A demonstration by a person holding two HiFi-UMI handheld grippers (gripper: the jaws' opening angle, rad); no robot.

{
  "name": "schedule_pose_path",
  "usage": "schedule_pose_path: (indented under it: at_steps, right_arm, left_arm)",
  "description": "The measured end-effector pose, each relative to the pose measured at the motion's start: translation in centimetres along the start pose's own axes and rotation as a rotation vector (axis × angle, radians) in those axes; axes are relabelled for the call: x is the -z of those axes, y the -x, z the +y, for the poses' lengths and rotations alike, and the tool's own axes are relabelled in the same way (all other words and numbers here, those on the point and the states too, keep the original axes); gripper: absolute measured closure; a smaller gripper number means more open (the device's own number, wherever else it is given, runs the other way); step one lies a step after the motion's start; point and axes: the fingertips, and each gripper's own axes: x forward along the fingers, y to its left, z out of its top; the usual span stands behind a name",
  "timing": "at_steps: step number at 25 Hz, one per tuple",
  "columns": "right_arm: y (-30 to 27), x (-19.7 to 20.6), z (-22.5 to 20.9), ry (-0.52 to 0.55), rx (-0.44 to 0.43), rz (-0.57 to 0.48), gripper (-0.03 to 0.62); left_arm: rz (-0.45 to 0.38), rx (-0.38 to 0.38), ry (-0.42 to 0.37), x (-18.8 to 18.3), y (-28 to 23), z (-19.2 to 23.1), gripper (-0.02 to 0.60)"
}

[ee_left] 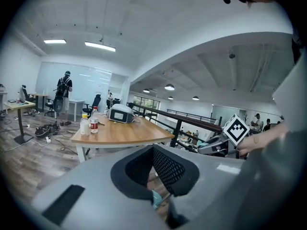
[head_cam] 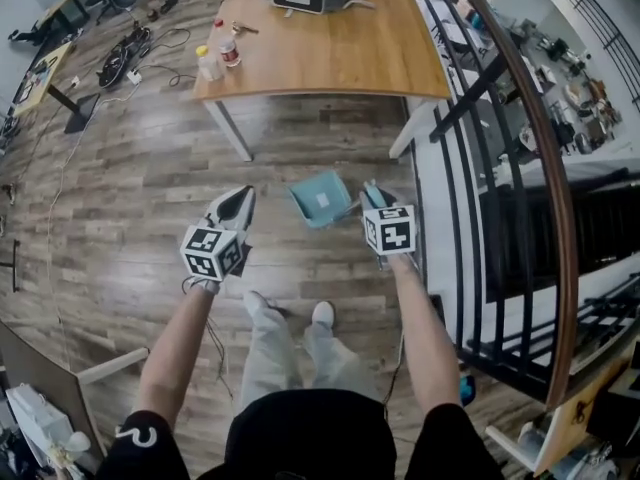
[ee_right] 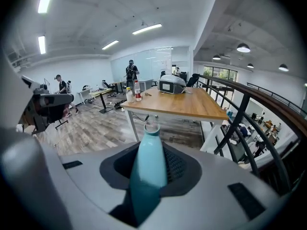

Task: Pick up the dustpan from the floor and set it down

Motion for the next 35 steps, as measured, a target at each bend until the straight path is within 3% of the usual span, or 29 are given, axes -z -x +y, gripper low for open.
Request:
schedule_pose_path:
  at_steps: [10,17,26,35]
  right_arm:
    - [-8.1,7.7,0.8,0.004,0.016,0.033,0.502]
    - [-13.3,12.3,2.3,-0.004,0.025,0.058,0.502]
    - [-19.3,16.3,3.5,0.007,0.063,0.083,0.502]
    - [-22.5,18.9,4.0,0.022,0.098,0.112,0.501]
  left_arm:
    - [0.062,0.061,0.043,6.9,-3.6,1.9,0.584]
    - [0.083,0.055,0.096,12.0,-5.4,5.0,0.584]
    - [0.104,0.052,0.154,17.6,-5.7,8.0,0.584]
    - [0.125,0.031,0.174,20.2,-5.5,10.7,0.584]
